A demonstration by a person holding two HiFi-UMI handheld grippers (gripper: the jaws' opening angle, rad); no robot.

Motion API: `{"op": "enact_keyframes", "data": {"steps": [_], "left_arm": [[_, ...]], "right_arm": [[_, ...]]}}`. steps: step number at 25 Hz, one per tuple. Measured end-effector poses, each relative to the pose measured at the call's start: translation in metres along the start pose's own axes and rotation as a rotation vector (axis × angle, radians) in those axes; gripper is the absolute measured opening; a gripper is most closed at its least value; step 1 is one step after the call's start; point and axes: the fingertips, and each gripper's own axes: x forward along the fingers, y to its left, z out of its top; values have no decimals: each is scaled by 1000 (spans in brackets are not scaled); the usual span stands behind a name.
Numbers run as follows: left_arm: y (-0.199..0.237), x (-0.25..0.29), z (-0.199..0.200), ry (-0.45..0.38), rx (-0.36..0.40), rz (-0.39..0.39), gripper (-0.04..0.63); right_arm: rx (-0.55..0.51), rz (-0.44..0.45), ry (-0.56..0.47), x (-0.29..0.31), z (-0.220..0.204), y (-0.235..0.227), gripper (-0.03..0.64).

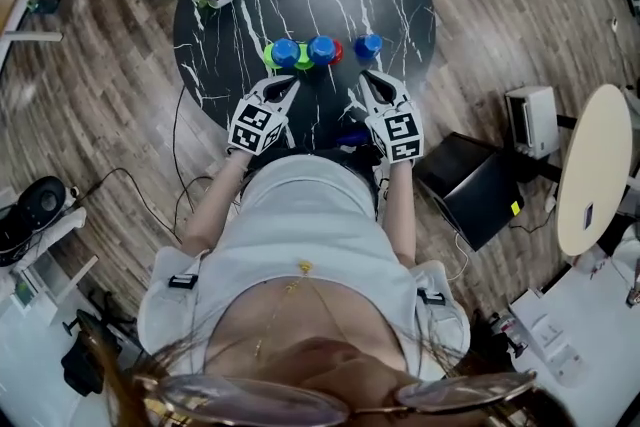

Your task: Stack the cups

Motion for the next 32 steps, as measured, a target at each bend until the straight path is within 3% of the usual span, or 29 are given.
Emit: {"op": "enact_keyframes", "data": {"steps": [13, 32], "left_arm": [[-11, 0, -1, -7, -70, 21, 31], [-9, -2, -8, -1, -127, 88, 31]], "right_arm": [[-12, -36, 98, 18, -23, -43, 20], [-41, 0, 227, 58, -65, -73, 21]]}}
